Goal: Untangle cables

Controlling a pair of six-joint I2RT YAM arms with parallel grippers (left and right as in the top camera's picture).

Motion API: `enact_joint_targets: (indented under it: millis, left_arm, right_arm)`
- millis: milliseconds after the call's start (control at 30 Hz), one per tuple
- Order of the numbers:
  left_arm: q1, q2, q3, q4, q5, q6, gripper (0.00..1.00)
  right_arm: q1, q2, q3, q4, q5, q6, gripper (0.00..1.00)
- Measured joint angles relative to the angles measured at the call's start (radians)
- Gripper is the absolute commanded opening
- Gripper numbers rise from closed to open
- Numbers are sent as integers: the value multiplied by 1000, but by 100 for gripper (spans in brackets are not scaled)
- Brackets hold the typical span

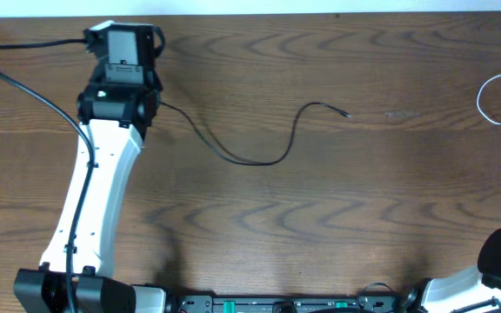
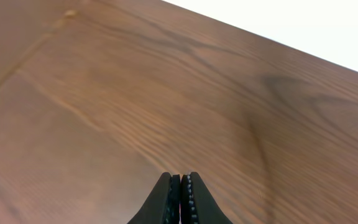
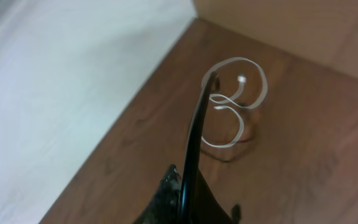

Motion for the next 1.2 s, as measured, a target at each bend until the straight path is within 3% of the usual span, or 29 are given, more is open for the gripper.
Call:
enact_joint_targets:
  millis: [333,733,800,867,900,1000,1033,1200]
  left_arm:
    - [-151,0,0,35,82,8,7]
    - [-222,0,0,82,111,8,8]
    - [-222,0,0,85,122,8,7]
    - [-222,0,0,85,131,8,8]
    - [-222,0,0,86,134,8,7]
    - [-222,0,0,95,157,15,7]
    - [-222,0,0,103,177,28,7]
    - [-222,0,0,154,406,142,7]
  right_arm:
    - [-138,31,-169,13,59,105,1]
    - [-240,98,-506,151,83,100,12]
    - [-242,98,-542,182,84,90,31]
    - [-246,98,-564,198,80,81,63]
    - [-248,98,-570,203,77,74,71]
    - [-254,98,-571,236,-9,28,80]
    - [-257,98,-571,257,-66,1,88]
    - [-240,98,-571,373,-549,-227,97]
